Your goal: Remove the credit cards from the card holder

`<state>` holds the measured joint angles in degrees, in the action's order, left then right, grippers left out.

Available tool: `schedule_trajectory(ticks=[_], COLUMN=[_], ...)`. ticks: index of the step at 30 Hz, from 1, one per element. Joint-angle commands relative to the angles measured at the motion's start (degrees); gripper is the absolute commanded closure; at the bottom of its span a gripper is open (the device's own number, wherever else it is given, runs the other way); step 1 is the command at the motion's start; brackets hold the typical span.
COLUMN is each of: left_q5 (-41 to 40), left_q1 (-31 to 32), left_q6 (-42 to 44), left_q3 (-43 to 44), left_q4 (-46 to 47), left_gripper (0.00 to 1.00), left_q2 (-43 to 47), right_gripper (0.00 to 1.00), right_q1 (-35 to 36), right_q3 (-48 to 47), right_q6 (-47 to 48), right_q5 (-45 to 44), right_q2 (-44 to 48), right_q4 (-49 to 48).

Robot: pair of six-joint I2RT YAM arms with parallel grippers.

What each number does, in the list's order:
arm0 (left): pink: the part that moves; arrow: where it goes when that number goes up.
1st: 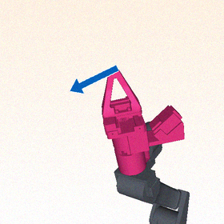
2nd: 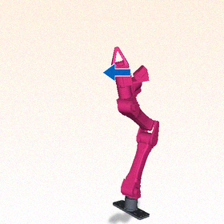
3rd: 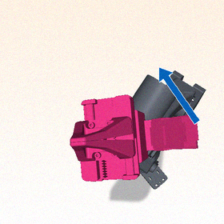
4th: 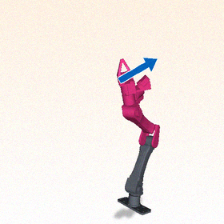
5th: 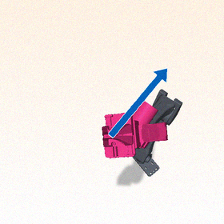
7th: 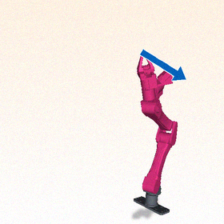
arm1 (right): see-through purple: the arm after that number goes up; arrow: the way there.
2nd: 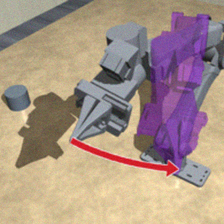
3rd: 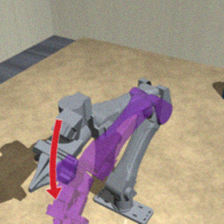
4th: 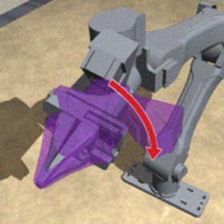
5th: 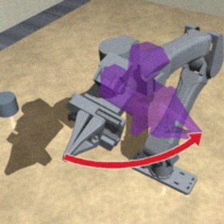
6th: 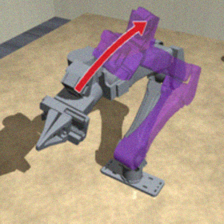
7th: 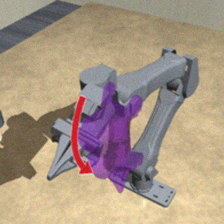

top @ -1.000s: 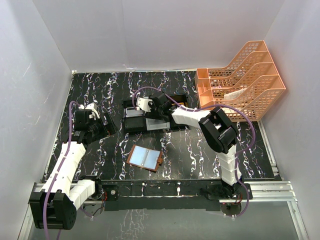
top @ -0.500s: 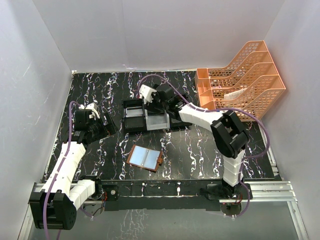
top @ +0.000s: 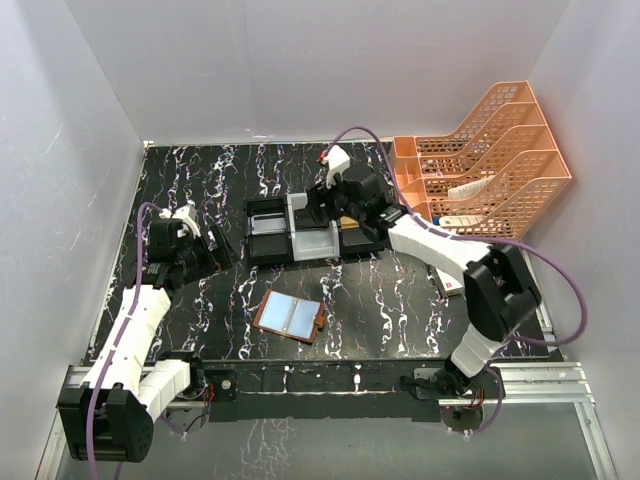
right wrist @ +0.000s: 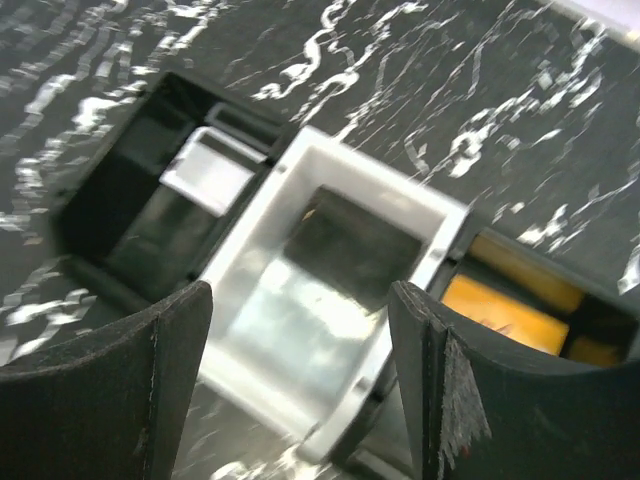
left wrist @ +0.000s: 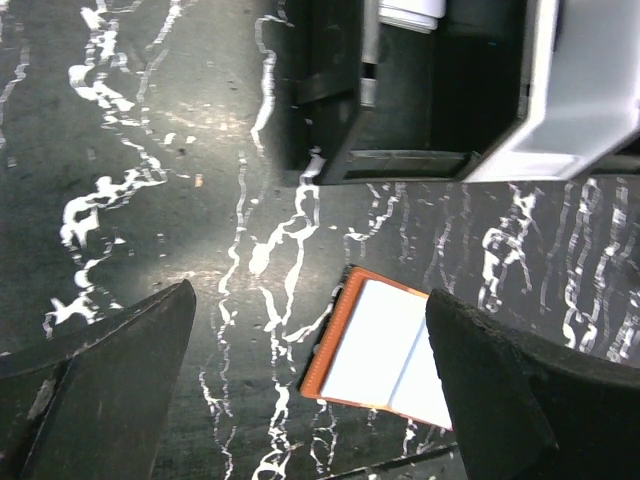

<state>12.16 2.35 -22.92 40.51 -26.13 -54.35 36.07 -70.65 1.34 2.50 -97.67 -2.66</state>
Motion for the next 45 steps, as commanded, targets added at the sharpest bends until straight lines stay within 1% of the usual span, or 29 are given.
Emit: schedule_trajectory(ticks=[1,2,4,5,6,8,10,11,13,16,19,22,25,29,32,34,36,38,40,45], left_q5=[11.4,14.7,20.2,22.8,24.6,26.3,28.6,28.0,25.6,22.1,19.2,16.6,16.8,15.9,14.6,12.6,9.9,5.5,3.1,4.5], left_q1=[-0.3,-0.3,-0.3,-0.2,-0.1,0.4,1.8,3.1,5.1,10.3,13.4,14.5,15.3,17.7,20.1,21.8,23.0,23.5,23.9,24.0], left_q6=[0.9,0.7,-0.8,-1.8,-3.1,-5.8,-7.6,-8.8,-10.0,-12.5,-14.3,-14.6,-14.7,-16.7,-18.9,-19.8,-20.4,-20.7,-20.8,-20.5], left_q3=[-0.6,-1.1,-1.8,-2.5,-3.2,-4.6,-5.9,-6.4,-7.1,-8.6,-9.5,-10.3,-11.1,-12.0,-13.0,-13.4,-13.9,-13.3,-13.1,-13.1], left_q4=[2.7,3.5,4.1,4.7,5.5,6.1,6.9,6.7,6.1,7.6,7.9,7.3,8.2,10.4,12.5,13.1,12.5,9.5,8.3,9.3], left_gripper=[0.01,0.02,0.05,0.06,0.06,0.06,0.06,0.07,0.08,0.08,0.11,0.12,0.15,0.23,0.25,0.31,0.34,0.36,0.38,0.39], left_q2=[1.0,0.3,-1.6,-2.1,-2.6,-3.5,-4.6,-5.2,-5.9,-5.8,-6.3,-6.1,-6.3,-6.8,-7.6,-8.5,-9.6,-10.4,-10.3,-10.6], right_gripper=[0.31,0.32,0.38,0.41,0.42,0.43,0.44,0.45,0.48,0.49,0.52,0.54,0.57,0.60,0.63,0.65,0.66,0.67,0.67,0.69], right_q1=[0.2,0.2,0.4,1.0,2.3,6.6,11.7,13.7,17.1,20.3,22.0,22.1,22.1,22.0,21.9,21.5,21.2,21.1,21.1,20.7], right_q3=[3.1,3.7,6.2,8.6,11.7,18.4,23.4,25.4,26.6,26.7,27.7,29.0,29.8,32.0,33.1,33.1,32.1,31.4,31.6,31.2], right_q6=[-23.3,-26.8,-34.0,-38.0,-42.1,-49.0,-54.5,-56.5,-59.2,-61.0,-63.4,-64.9,-65.7,-66.3,-65.4,-64.9,-64.3,-64.2,-64.3,-64.1], right_q5=[4.2,6.3,14.5,17.9,19.4,17.5,12.0,9.3,6.9,5.1,3.6,2.5,0.9,1.1,1.5,2.0,2.3,2.6,2.9,3.1], right_q2=[9.2,10.1,10.7,10.8,11.0,12.6,15.0,15.7,16.5,16.3,15.9,15.6,14.7,12.9,11.2,9.6,8.1,7.2,6.9,5.3], right_q4=[3.1,5.4,8.3,8.1,7.0,4.0,2.3,2.4,2.6,4.1,4.5,5.4,6.9,5.0,2.1,-0.1,0.2,0.6,-0.2,-0.5])
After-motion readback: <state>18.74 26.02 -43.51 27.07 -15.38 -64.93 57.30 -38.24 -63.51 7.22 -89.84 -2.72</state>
